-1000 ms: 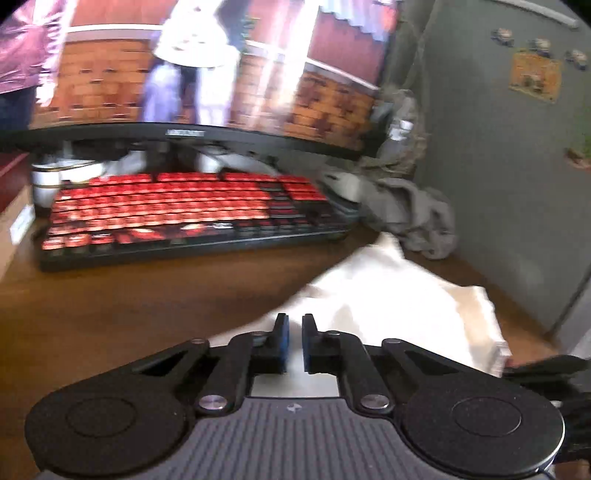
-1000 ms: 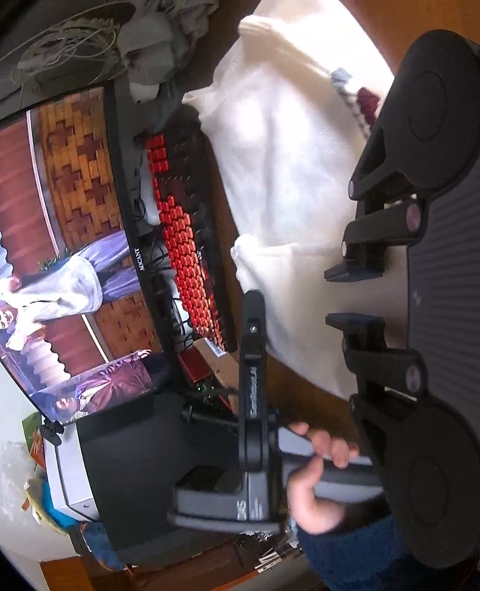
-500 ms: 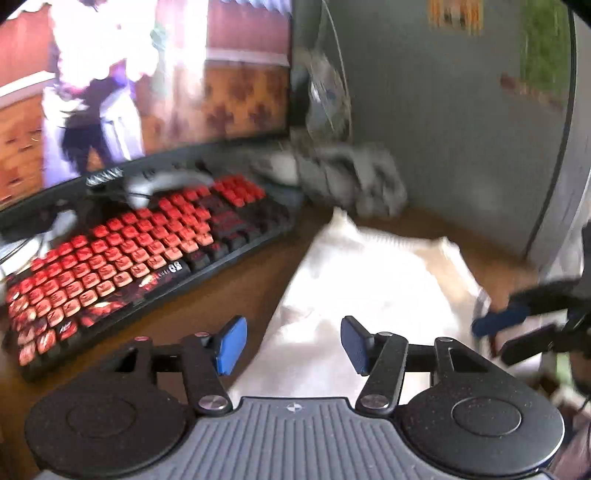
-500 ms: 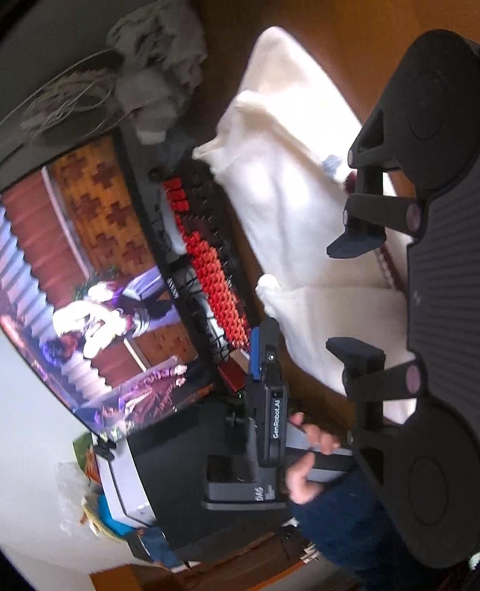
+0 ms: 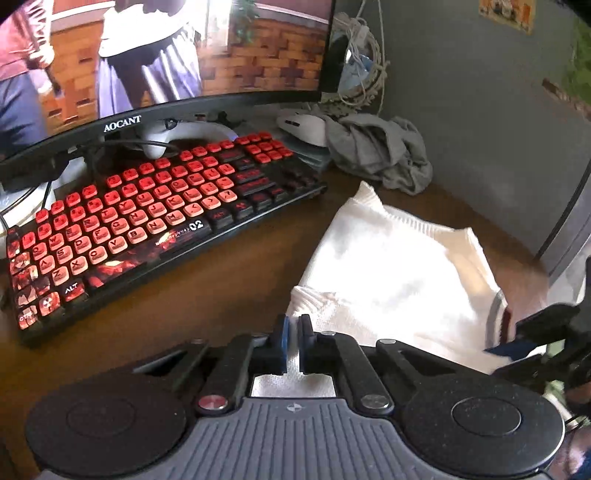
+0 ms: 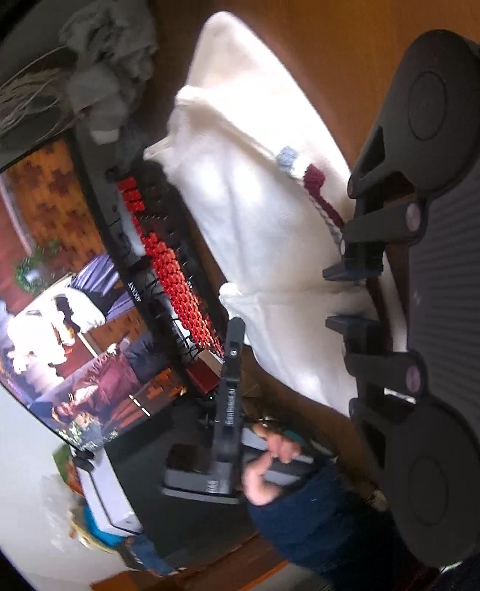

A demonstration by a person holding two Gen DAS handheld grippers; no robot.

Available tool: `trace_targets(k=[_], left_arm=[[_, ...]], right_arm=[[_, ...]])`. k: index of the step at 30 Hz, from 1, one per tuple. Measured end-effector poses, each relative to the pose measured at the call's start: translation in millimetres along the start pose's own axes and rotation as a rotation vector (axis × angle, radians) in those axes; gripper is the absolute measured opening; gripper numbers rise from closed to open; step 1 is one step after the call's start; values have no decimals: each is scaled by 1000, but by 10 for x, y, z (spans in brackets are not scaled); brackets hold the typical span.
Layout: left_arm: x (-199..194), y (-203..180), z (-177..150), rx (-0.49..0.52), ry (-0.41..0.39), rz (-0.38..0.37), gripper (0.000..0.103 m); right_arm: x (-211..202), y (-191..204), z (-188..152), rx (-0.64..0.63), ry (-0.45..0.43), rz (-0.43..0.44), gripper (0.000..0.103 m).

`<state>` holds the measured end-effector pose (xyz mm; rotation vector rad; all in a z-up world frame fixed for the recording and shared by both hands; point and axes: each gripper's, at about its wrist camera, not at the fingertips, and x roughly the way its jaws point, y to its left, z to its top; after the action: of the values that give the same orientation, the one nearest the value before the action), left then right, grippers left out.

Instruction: Fold clothes

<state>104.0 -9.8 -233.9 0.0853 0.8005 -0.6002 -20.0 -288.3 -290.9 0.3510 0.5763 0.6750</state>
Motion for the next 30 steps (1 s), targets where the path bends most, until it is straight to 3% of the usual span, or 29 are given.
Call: trace_targets(k=[5, 10, 16, 19, 25, 27, 28, 30], left_arm=[[39, 58, 0, -24, -15, 14, 11], [-167, -124, -10, -7, -79, 23, 16], [-415, -341, -22, 13, -156, 35, 17], [-501, -477, -75, 24, -178, 31, 17], [-334, -516, -449, -45, -139, 36, 17], [-345, -446, -524, -73, -170, 34, 12], [-350, -412, -561, -87, -185, 33, 4], [-333, -350, -583, -98, -201, 36, 3]], right_arm=[[29, 39, -17, -21, 27, -35, 13], [-25, 60, -10, -8, 29, -49, 13], [-190, 275, 83, -83, -103, -35, 15], [-59, 357, 104, -98, -109, -9, 15], [253, 307, -25, -79, -6, -10, 14], [226, 255, -33, -64, -9, -6, 10], [217, 236, -37, -54, -9, -4, 10], [198, 201, -47, -33, -8, 1, 9]])
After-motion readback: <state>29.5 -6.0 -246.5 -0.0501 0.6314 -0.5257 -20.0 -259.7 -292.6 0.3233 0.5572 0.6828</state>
